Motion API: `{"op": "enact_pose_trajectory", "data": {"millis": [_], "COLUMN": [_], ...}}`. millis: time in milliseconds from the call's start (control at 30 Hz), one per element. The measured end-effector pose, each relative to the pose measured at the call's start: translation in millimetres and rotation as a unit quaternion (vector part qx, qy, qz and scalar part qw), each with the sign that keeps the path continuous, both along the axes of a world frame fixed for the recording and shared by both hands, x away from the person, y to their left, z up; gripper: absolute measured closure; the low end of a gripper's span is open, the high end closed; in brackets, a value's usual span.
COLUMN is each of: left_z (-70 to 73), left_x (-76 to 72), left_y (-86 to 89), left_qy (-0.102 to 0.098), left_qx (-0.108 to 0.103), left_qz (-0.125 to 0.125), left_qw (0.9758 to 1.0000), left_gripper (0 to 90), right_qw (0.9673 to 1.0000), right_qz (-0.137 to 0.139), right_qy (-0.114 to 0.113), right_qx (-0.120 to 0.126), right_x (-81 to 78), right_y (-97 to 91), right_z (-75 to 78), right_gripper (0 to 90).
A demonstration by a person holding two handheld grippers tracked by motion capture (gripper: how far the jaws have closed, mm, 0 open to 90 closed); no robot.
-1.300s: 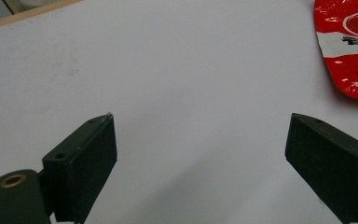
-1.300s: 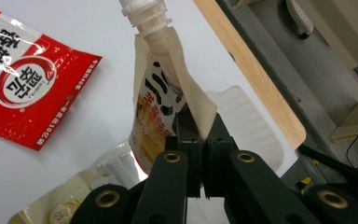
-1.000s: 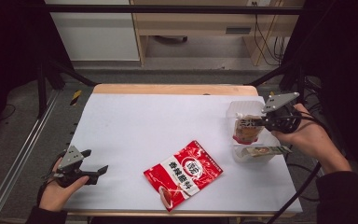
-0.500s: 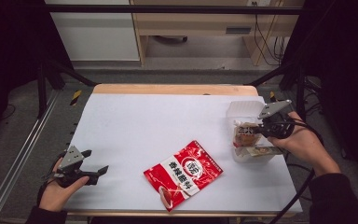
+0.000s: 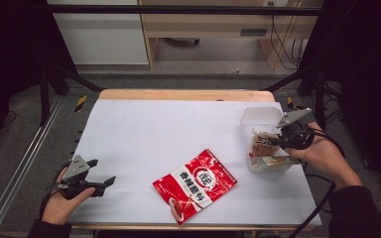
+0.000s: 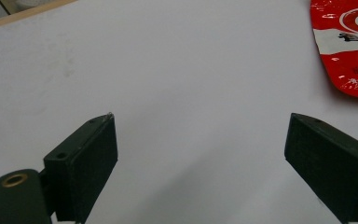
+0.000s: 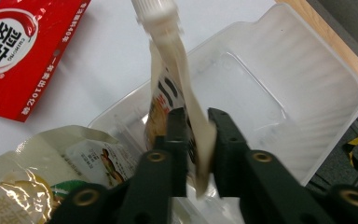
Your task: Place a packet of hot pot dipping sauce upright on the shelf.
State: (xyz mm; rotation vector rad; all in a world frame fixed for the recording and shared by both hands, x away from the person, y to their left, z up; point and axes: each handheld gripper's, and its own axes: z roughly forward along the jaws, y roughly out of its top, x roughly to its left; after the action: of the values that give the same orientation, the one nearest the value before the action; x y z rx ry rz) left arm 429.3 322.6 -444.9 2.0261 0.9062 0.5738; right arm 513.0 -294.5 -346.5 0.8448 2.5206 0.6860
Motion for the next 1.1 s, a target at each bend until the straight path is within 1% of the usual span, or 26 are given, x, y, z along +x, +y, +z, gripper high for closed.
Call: {"op": "enact_pose_trajectory", "data": {"millis": [67,100,133,233,267,367,433,500,600,667,733,767,867,933,967,1033,1100], "left_z": [-0.1,-0.2,-0.2,-0.4,-0.4,-0.4,-0.5,-0.6,-0.8,-0.7,-0.9,-1.1,-1.2,-0.9,-1.0,-1.5,-1.4], "left_x": [0.0,-0.1,0.0,0.1,0.0,-0.1,-0.2,-0.2,-0.6,-1.0,-1.1,-1.2,-1.5,-1.7,-1.6,-1.4,-1.8], "left_y": [0.0,-0.1,-0.1,-0.4,-0.5,-1.1,-1.6,-2.0,-3.3,-4.4,-5.5,-5.9,-5.9,-5.7,-6.0,-6.8,-8.3], "left_qy": [0.0,-0.001,0.0,0.0,0.0,0.0,-0.001,-0.001,-0.001,-0.001,-0.001,-0.001,-0.001,-0.002,-0.002,-0.001,0.0], "left_qx": [0.0,0.0,0.0,0.001,0.002,0.003,0.004,0.006,0.007,0.008,0.01,0.009,0.01,0.01,0.009,0.011,0.01], "left_qz": [0.001,0.001,0.001,0.0,0.001,0.0,0.0,-0.001,-0.002,-0.005,-0.006,-0.007,-0.006,-0.005,-0.005,-0.006,-0.008], "left_qw": [1.0,1.0,1.0,1.0,1.0,1.0,1.0,1.0,1.0,1.0,0.9999,0.9999,0.9999,0.9999,0.9999,0.9999,0.9999], "left_gripper": [9.4,9.4,9.4,9.4,9.4,9.4,9.4,9.4,9.4,9.4,9.3,9.4,9.3,9.3,9.2,9.2,9.2], "right_qw": [1.0,0.9999,0.9997,0.9991,0.9987,0.9975,0.9959,0.9943,0.9929,0.9925,0.9919,0.9918,0.992,0.9917,0.9915,0.9911,0.9916], "right_qz": [-0.003,-0.002,-0.009,-0.016,-0.015,-0.008,-0.007,0.0,0.007,0.006,0.007,0.007,0.005,0.0,-0.001,-0.007,-0.009], "right_qy": [-0.005,-0.009,-0.011,-0.026,-0.037,-0.064,-0.086,-0.103,-0.114,-0.116,-0.116,-0.114,-0.108,-0.112,-0.114,-0.113,-0.109], "right_qx": [0.006,0.011,0.018,0.029,0.03,0.029,0.028,0.028,0.033,0.038,0.05,0.058,0.065,0.063,0.063,0.07,0.07], "right_x": [-2.1,-3.8,-6.4,-14.6,-18.8,-32.5,-42.6,-53.3,-67.8,-77.0,-83.1,-86.1,-93.1,-99.3,-102.6,-107.9,-111.3], "right_y": [-0.2,0.1,1.5,6.4,9.4,21.5,31.8,44.1,64.3,78.8,89.3,95.3,111.2,120.4,124.3,130.7,135.7], "right_z": [1.7,3.3,5.4,15.2,19.1,31.8,41.1,48.5,53.4,50.9,45.4,40.9,25.4,15.3,10.5,1.2,-8.4], "right_gripper": [70.2,64.8,58.1,39.2,34.8,27.9,25.3,22.4,19.5,18.5,17.9,17.2,15.6,14.6,13.8,12.1,10.9]}}
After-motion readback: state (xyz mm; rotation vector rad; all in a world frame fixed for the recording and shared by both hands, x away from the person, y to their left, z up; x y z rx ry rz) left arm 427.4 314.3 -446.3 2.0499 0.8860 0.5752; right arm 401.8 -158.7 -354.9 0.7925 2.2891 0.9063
